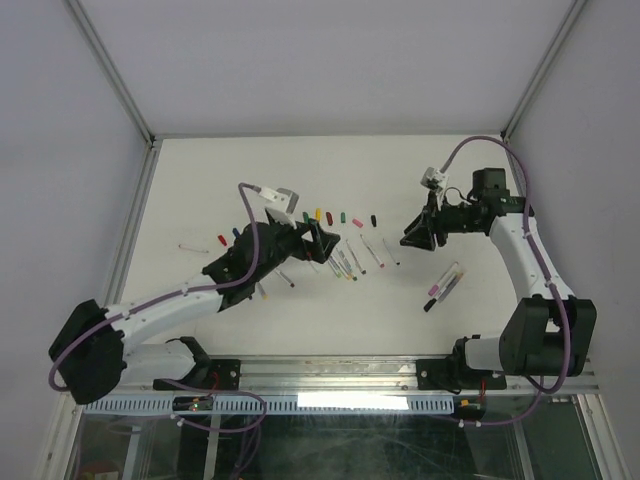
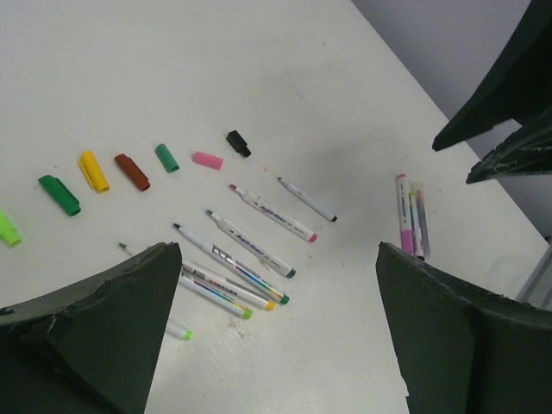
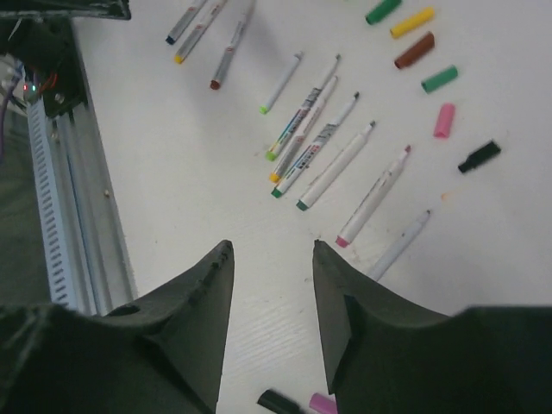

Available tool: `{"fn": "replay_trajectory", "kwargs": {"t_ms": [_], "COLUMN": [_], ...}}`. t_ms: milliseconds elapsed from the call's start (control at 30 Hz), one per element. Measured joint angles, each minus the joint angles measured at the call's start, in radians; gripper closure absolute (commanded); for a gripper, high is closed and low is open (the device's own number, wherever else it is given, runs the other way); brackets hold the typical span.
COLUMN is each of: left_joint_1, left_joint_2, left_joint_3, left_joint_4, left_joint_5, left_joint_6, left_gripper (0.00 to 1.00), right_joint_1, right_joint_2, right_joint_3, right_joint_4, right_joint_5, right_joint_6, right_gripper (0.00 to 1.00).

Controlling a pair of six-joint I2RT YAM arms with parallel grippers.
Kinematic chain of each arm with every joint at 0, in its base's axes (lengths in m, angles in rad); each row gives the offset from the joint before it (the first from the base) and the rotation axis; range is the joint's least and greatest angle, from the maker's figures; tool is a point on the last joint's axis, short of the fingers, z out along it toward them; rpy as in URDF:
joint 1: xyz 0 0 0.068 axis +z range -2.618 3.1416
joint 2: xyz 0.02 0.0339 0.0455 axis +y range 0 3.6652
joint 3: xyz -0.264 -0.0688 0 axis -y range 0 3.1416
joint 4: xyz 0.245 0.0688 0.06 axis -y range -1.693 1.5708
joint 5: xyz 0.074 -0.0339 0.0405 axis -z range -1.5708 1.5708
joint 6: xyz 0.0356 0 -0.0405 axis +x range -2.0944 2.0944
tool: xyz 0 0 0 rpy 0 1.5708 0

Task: Open the pen caps
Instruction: Place the pen cap at the center of the board, then pick up the pen from the center of the board.

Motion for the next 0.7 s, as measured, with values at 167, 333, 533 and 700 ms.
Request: {"fn": "replay_trajectory", "kwargs": {"t_ms": [167,333,533,700], "left_joint_1": [0.0,0.0,0.0,0.0], "left_joint_2": [-0.263,-0.44,-0.522,-0.529], "left_joint_3": [-0.237,-0.425,-0.494,-0.515], "left_joint_4": [0.11,0.242,0.266,0.285], "left_joint_5": [0.042,0.055,0.053,0.05], "left_joint_6": [0.014,0.015,0.01,0.001], "left_gripper": [0.01,0.01,0.01,0.01], "right_joint_1": [0.0,0.0,0.0,0.0], "right_joint_2": [0.031,0.073,0.105,0.103], "right_joint_3": [0.105,0.117,0.116,0.068], "right_joint_4": [-0.362,-0.604,-0.637,-0.52], "right_joint_5": [-0.094,-0.067,0.125,0.351], "right_joint_6": [-0.544,-0.993,-1.223,-1.276], "right_gripper": [0.33,0.32,0.31,0.33]}}
